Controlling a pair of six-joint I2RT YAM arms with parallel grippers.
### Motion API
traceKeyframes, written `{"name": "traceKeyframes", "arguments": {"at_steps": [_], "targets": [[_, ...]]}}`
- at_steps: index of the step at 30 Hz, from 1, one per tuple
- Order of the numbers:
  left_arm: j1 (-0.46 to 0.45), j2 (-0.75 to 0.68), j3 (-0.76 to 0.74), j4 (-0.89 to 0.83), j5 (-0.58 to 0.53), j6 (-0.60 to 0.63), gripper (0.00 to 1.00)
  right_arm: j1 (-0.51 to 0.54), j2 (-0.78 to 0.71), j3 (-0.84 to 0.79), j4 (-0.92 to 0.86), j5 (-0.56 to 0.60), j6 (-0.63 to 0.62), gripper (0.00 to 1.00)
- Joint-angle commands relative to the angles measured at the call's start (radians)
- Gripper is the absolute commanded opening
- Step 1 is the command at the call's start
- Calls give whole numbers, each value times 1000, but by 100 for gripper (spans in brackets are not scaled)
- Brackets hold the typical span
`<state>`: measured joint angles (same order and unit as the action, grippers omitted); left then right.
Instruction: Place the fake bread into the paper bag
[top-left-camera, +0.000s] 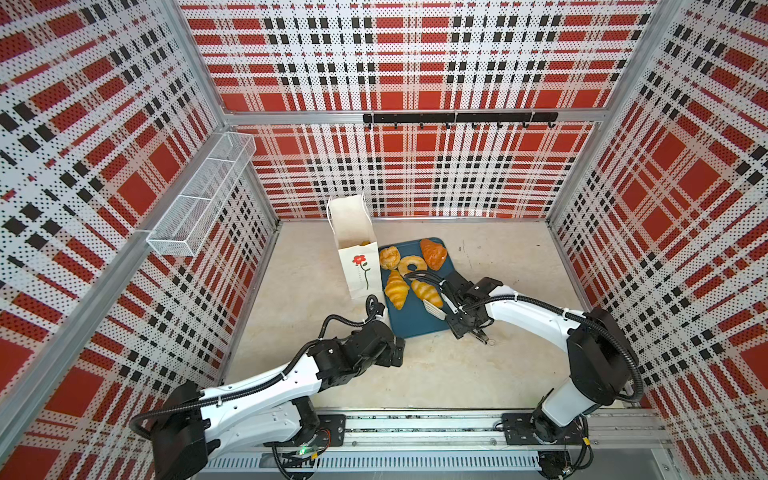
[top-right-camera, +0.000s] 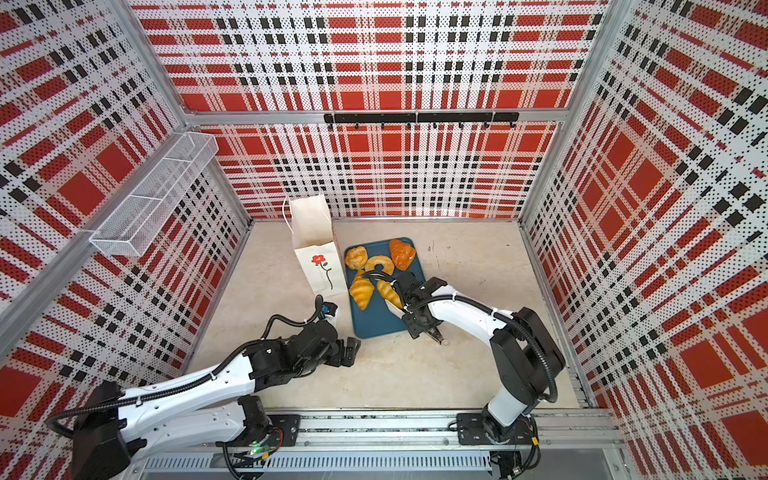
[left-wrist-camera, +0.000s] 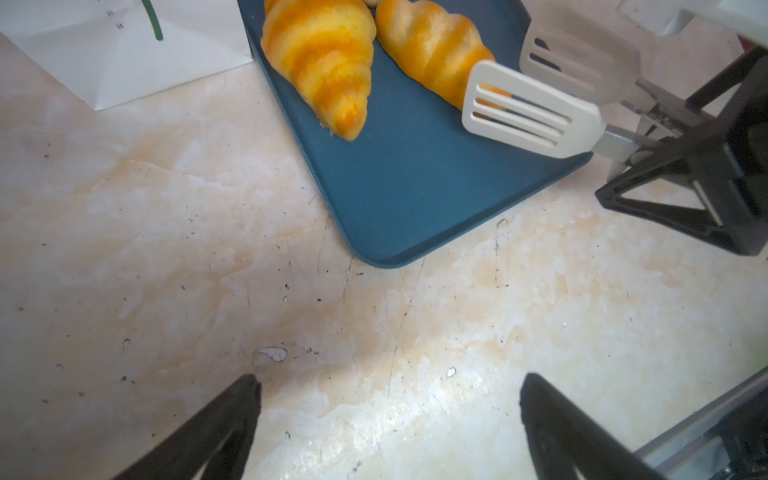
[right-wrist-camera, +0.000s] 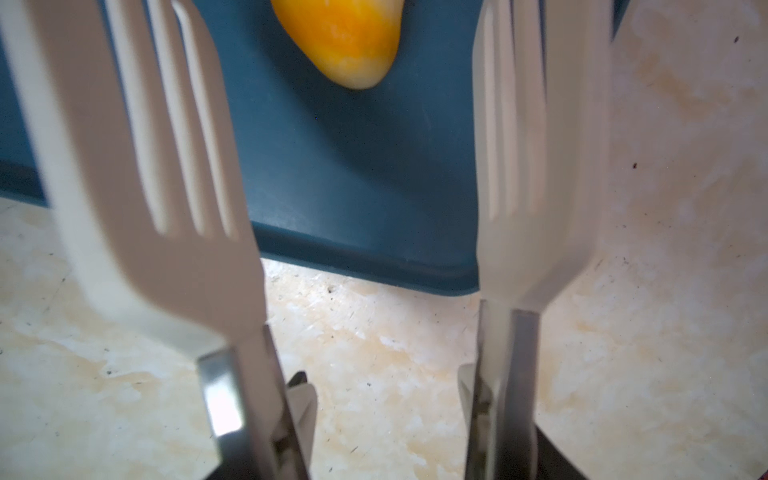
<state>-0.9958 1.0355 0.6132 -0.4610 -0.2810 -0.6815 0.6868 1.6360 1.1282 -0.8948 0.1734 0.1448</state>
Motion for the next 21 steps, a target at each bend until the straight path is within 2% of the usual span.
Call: {"name": "traceKeyframes", "arguments": {"at_steps": [1, 21], "targets": [[-6, 19, 36, 22, 8, 23, 99, -17, 20, 38, 31, -26, -33, 64], [-6, 102, 112, -9, -11, 80, 99, -54, 127, 125, 3, -53, -84, 65]]}}
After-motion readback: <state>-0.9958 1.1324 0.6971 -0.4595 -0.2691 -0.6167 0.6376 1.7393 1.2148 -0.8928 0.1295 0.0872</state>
